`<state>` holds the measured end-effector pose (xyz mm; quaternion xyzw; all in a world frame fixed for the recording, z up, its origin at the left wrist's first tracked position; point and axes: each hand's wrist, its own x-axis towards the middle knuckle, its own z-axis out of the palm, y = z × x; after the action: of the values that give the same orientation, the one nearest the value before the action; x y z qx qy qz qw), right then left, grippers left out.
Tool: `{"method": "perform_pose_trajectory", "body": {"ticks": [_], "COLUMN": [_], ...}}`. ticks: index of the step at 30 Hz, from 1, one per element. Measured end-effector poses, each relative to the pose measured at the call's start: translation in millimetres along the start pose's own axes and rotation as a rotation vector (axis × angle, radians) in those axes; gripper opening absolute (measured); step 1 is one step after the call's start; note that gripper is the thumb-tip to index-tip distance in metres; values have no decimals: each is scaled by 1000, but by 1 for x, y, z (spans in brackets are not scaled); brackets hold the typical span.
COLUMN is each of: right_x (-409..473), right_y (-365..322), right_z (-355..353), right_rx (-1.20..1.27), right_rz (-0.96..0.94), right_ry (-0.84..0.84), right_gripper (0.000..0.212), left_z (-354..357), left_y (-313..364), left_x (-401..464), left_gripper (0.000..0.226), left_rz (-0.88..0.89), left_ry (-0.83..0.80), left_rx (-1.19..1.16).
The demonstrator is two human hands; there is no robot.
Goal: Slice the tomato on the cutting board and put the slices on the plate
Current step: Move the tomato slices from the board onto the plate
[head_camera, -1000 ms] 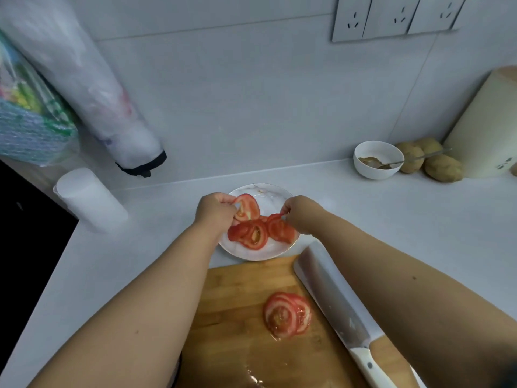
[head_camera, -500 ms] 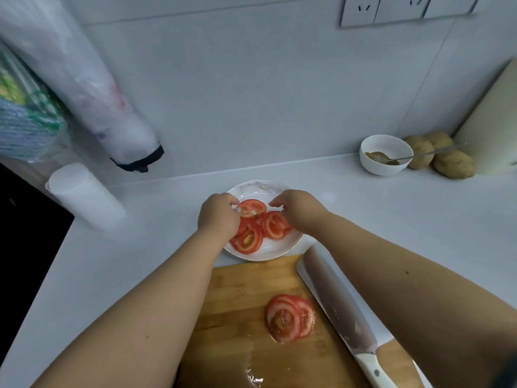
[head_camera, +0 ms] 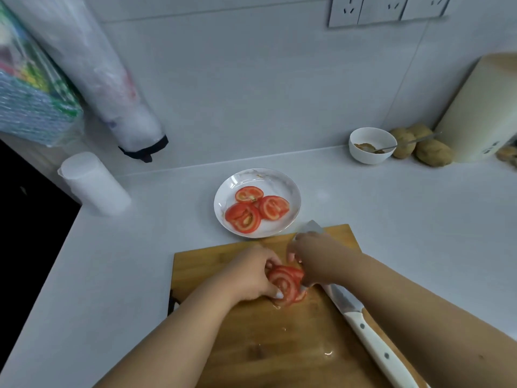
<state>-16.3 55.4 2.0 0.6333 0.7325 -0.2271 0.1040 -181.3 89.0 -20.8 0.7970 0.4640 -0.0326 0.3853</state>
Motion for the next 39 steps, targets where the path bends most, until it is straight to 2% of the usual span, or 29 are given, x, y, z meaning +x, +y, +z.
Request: {"method": "perform_pose_trajectory", "body": {"ticks": [4,10,15,19,23,25,28,30,35,39], "right_x": [-5,-12,-12,-13,-16,-18,-20,-19,-9,14], "right_y": [-5,-8,-10,-13,-19,-24,-26,-22,-9,2], "right_z": [15,16,23,24,29,31,31,31,20,-13], "right_rx": [-38,203,294,333,406,521,824,911,1261,1312], "right_rz": [-3,31,60,88,119,157,276,287,316,281], "right_ry": [5,20,6,33,-44,-102,-199,-232,-181,-74], "right_gripper": [50,28,16,20,16,18,23,22,23,22], "left_z": [5,6,6,8,18,24,26,23,-3,-38], "left_y": [2,-7,-7,-4,-4,-4,-3,-5,-2,10], "left_x": [-5,-17,-24,-28,-34,-37,-41,-40,-32,-14], "left_gripper": [40,22,21,22,19,16,14,10,12,6], "left_rz": [-2,-66,-121,-181,-270,-335,-396,-403,-423,-365], "left_ry": [52,72,93,77,46,28,5,20,64,179], "left_rx": [23,-63,-86,-78,-80,-153,-264,-370,-584,-639]}}
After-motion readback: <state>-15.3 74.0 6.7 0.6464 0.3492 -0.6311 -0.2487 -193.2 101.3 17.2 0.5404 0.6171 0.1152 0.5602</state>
